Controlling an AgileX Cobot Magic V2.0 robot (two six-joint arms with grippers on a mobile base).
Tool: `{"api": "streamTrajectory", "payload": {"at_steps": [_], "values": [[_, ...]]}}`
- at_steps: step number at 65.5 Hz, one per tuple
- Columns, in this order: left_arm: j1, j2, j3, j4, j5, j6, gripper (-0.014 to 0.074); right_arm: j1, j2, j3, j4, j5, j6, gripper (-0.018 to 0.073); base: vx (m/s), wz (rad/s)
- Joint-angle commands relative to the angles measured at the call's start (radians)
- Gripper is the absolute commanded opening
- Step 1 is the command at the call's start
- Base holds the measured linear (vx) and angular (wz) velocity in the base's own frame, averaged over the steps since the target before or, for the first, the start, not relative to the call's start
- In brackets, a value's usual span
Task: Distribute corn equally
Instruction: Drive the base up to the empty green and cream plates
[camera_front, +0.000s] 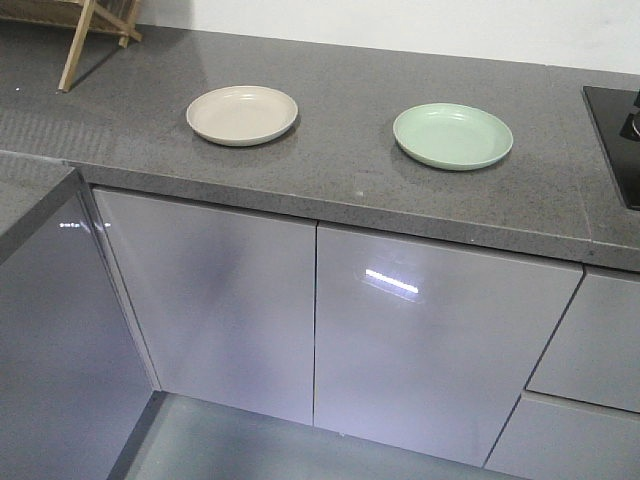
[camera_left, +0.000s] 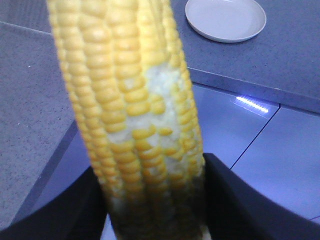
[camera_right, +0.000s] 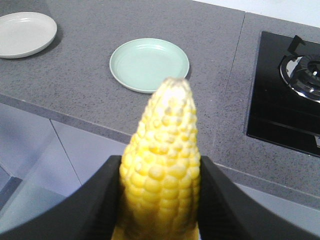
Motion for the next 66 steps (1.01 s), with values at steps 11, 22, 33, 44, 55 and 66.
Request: {"api": "streamTrajectory", "payload": {"at_steps": [11, 22, 33, 44, 55, 66], "values": [[0.002, -0.014, -0.020, 0.022, -0.057, -0.011, 0.0108, -0.005, -0.016, -0.023, 0.007, -0.075, -0.006, 0.0136, 0.13, -0.06], [0.002, -0.014, -0.020, 0.022, -0.057, -0.011, 0.0108, -0.005, -0.016, -0.023, 0.007, -0.074, -0.006, 0.0136, 0.14, -0.04], [0.002, -0.014, -0.020, 0.022, -0.057, -0.011, 0.0108, -0.005, -0.016, -0.023, 0.007, -0.075, -0.006, 0.0136, 0.15, -0.06], [0.002, -0.014, -0.020, 0.022, -0.057, -0.011, 0.0108, -0.005, -0.016, -0.023, 0.007, -0.075, -0.006, 0.0136, 0.16, -0.08], [0.002, -0.014, -0.020, 0.022, -0.057, -0.011, 0.0108, -0.005, -0.016, -0.023, 0.007, -0.075, -0.006, 0.0136, 0.16, -0.10], [0.002, -0.014, -0.020, 0.022, -0.057, -0.011, 0.0108, -0.005, -0.016, -0.023, 0.007, -0.075, -0.006, 0.0136, 0.16, -0.13]]}}
